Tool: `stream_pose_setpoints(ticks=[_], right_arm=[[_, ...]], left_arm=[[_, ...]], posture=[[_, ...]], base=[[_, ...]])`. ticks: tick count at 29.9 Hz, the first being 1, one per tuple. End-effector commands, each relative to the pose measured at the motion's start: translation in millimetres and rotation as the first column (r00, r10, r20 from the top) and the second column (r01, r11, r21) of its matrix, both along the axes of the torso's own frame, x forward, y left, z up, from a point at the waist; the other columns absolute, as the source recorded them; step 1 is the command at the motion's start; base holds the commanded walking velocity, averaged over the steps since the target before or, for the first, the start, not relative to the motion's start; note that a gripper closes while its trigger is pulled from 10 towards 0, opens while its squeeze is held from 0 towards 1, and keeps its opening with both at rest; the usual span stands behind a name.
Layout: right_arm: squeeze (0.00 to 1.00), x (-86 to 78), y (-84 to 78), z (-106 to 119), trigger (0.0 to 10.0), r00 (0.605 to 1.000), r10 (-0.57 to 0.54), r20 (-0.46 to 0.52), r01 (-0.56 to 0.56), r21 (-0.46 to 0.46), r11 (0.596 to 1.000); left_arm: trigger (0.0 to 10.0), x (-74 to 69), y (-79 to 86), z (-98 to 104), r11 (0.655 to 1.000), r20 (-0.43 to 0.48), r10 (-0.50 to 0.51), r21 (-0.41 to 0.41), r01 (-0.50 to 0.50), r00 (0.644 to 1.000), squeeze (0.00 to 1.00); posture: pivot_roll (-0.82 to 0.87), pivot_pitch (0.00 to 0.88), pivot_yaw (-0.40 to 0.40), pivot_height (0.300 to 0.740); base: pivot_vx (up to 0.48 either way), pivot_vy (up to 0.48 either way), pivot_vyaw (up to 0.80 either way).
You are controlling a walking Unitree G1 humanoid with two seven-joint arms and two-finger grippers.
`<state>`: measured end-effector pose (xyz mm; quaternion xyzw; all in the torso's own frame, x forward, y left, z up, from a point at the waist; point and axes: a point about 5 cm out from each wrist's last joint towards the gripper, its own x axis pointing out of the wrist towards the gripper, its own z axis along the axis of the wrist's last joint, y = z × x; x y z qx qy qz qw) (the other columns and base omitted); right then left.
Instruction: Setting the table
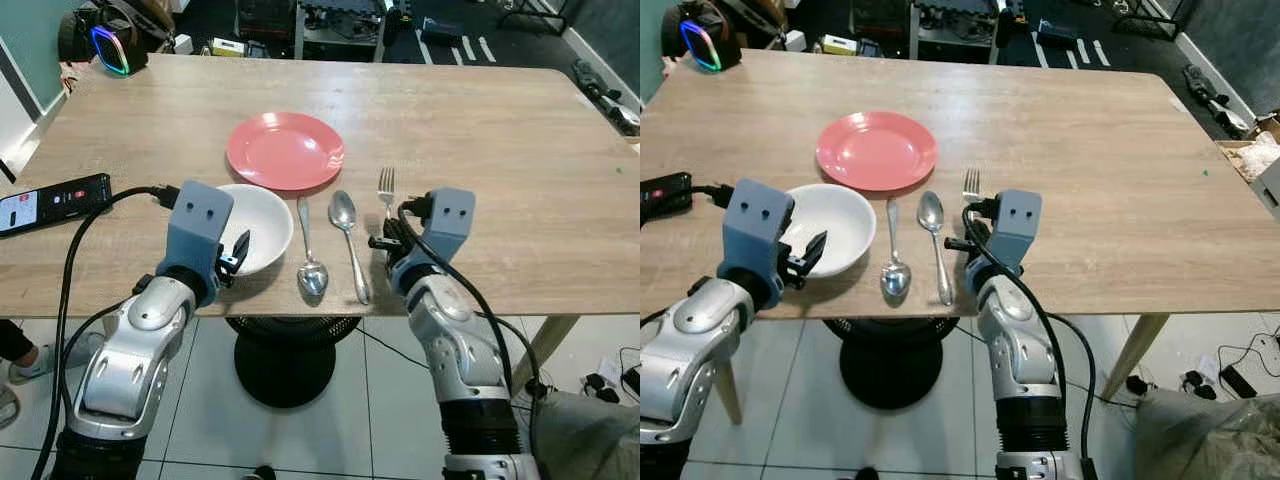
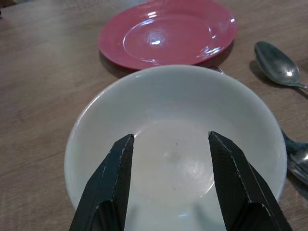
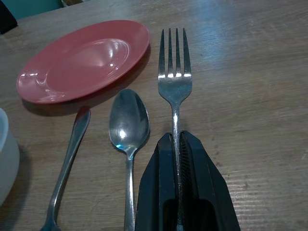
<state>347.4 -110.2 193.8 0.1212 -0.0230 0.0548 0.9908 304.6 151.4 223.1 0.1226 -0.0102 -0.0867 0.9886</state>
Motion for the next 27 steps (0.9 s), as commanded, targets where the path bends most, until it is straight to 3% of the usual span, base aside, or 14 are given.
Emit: stream_pose_setpoints(ticks=[1, 3, 4, 5, 6, 12, 13, 14, 15, 19, 24, 27], right_arm=[[0.00, -1.0, -3.2, -7, 10.0, 1.000, -0.022, -0.018, 0.022, -0.003, 1.000], [0.01, 1.9, -3.7, -7, 10.0, 0.999, -0.035, -0.007, 0.035, -0.031, 0.999], [0.23, 3.4, -3.1, -7, 10.0, 0.999, -0.037, -0.002, 0.037, -0.044, 0.998], [0.23, 4.3, -2.7, -7, 10.0, 0.999, -0.038, 0.002, 0.038, -0.051, 0.998], [1.00, 5.5, -1.9, -6, 10.0, 0.999, -0.039, 0.010, 0.040, -0.052, 0.998], [1.00, 13.7, 6.5, 4, 10.0, 0.996, -0.040, 0.082, 0.042, -0.022, 0.999], [0.68, 13.5, 7.6, 6, 10.0, 0.995, -0.038, 0.092, 0.040, -0.023, 0.999], [0.68, 13.3, 8.3, 7, 10.0, 0.995, -0.035, 0.097, 0.037, -0.024, 0.999], [0.00, 11.9, 9.2, 9, 10.0, 0.994, -0.029, 0.103, 0.031, -0.022, 0.999], [0.00, 8.7, 12.7, 11, 10.0, 0.995, 0.005, 0.104, -0.002, -0.025, 1.000], [0.00, -5.6, 24.2, -20, 10.0, 0.997, 0.071, -0.037, -0.076, -0.171, 0.982], [0.00, -7.3, 23.1, -33, 10.0, 0.996, 0.031, -0.084, -0.046, -0.183, 0.982]], left_arm=[[10.0, -0.2, 0.1, -5, 1.000, -0.018, 0.001, 0.015, -0.001, 1.000, 0.00], [10.0, -1.1, 0.7, -6, 1.000, -0.020, 0.004, 0.015, -0.004, 1.000, 0.00], [10.0, -1.2, 0.6, -6, 1.000, -0.020, 0.005, 0.015, -0.005, 1.000, 0.00], [10.0, -1.2, 0.5, -7, 1.000, -0.020, 0.005, 0.014, -0.005, 1.000, 0.00], [10.0, -1.2, 0.2, -7, 1.000, -0.021, 0.006, 0.014, -0.006, 1.000, 0.00], [10.0, -2.1, -0.6, -7, 1.000, -0.020, 0.008, 0.010, -0.008, 1.000, 0.00], [10.0, -2.6, -0.3, -7, 1.000, -0.020, 0.009, 0.011, -0.009, 1.000, 0.00], [10.0, -2.9, 0.0, -6, 1.000, -0.020, 0.010, 0.011, -0.010, 1.000, 0.00], [10.0, -3.3, 0.6, -6, 1.000, -0.019, 0.012, 0.011, -0.011, 1.000, 0.00], [10.0, -3.9, 1.7, -6, 1.000, -0.019, 0.014, 0.011, -0.014, 1.000, 0.00], [10.0, -4.6, 2.1, -9, 1.000, -0.029, 0.017, 0.012, -0.017, 0.999, 0.00], [10.0, -4.9, 0.4, -9, 1.000, -0.032, 0.013, 0.008, -0.013, 0.999, 0.00]], posture=[[0.06, 0.154, 0.047, 0.740], [0.07, 0.153, 0.043, 0.740], [0.07, 0.154, 0.040, 0.740], [0.07, 0.154, 0.040, 0.740], [0.07, 0.154, 0.038, 0.740], [0.08, 0.157, 0.034, 0.740], [0.08, 0.158, 0.032, 0.740], [0.08, 0.158, 0.032, 0.740], [0.08, 0.161, 0.031, 0.740], [0.08, 0.165, 0.030, 0.740], [0.07, 0.181, 0.026, 0.740], [0.07, 0.187, 0.028, 0.740]], base=[[0.000, 0.000, 0.00], [0.000, 0.000, 0.00], [0.000, 0.000, 0.00], [0.000, 0.000, 0.00], [0.000, 0.000, 0.00], [0.000, 0.000, 0.00], [0.000, 0.000, 0.00], [0.000, 0.000, 0.00], [0.000, 0.000, 0.00], [0.000, 0.000, 0.00], [0.000, 0.000, 0.00], [0.000, 0.000, 0.00]])
